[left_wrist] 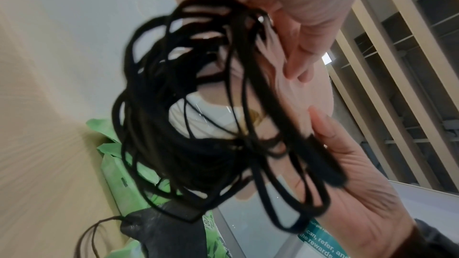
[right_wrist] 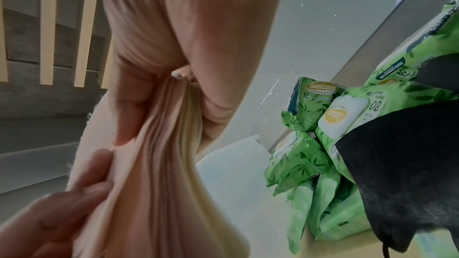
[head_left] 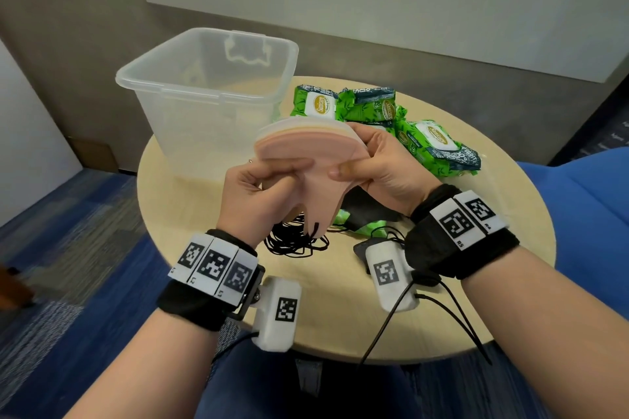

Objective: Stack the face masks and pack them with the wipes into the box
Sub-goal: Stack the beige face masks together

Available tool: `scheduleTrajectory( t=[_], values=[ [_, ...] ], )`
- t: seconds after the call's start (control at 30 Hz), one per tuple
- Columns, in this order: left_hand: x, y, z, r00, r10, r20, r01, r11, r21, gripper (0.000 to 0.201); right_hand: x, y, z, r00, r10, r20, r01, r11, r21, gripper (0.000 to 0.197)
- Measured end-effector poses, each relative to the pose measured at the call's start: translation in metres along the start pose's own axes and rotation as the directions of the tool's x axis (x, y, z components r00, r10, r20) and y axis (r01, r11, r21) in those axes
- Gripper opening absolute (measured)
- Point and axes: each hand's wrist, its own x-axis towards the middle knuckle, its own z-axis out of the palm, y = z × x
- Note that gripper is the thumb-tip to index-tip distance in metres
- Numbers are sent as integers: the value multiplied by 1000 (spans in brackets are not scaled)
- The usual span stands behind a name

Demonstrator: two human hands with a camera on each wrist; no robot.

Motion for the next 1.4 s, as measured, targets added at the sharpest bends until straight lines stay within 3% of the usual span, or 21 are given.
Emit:
scheduleTrajectory(
  t=[0.3, 0.57, 0.73, 0.9, 1.2, 1.4],
  values=[
    [-2, 5, 0, 999, -40, -1, 40, 999, -5, 26, -4, -4, 2, 1000, -25, 19, 25, 1000, -6, 54],
    [-5, 8, 1, 998, -63, 22, 63, 998, -3, 31, -3, -18, 5, 992, 74, 104, -47, 968, -245, 38],
    [-5, 6, -1, 998, -58, 15, 57, 998, 36, 25, -4, -24, 6, 997, -5, 80, 14, 994, -111, 30],
    [-7, 10, 2, 999, -29, 34, 27, 999, 46, 21, -4, -24, 8, 995, 68, 78, -39, 944, -327, 29],
    [-9, 12, 4, 997, -60, 44, 56, 994, 90, 26, -5, -25, 7, 1000, 29, -6, -28, 904, -427, 44],
    [-8, 11, 1, 995, -15, 95, 9, 998, 61, 22, -9, -27, 12, 999, 22, 37, -1, 874, -485, 35]
  ],
)
